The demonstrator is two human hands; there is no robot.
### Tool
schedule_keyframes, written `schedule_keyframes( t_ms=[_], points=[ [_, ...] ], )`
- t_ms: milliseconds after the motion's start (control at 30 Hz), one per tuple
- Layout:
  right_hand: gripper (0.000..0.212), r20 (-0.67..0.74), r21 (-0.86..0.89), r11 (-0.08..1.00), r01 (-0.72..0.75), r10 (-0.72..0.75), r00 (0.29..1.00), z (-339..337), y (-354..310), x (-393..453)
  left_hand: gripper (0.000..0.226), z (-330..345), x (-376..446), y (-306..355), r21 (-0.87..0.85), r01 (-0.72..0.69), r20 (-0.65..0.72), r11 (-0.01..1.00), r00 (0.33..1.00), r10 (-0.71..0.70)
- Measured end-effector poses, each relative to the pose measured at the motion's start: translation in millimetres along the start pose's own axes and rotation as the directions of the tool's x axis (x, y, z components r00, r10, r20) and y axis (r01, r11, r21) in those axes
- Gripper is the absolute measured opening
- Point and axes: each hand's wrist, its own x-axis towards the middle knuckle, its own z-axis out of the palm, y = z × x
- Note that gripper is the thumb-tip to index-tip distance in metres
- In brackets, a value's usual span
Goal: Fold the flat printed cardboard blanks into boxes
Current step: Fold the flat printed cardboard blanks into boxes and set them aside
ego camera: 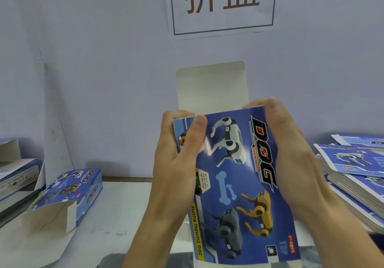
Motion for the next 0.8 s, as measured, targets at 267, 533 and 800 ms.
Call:
schedule_keyframes(
  t_ms=[267,533,800],
  points=[
    [0.027,-0.113,-0.083,0.997,0.002,-0.012,0.994,-3,1,-4,0.022,-1,2,1,0.027,0.061,-0.192,0.998,0.98,-0.055],
    [0.032,-0.04,0.027,0.994,-0.105,0.106,0.994,-1,14,-2,0.035,0,3,-12,-0.002,0.16,-0.173,0.987,0.972,-0.158],
    [0.054,-0.08,0.253,0.957,-0.145,0.17,0.982,0,34,-10,0.042,2,-7,-18,-0.134,0.075,-0.194,0.988,0.976,-0.1]
  ],
)
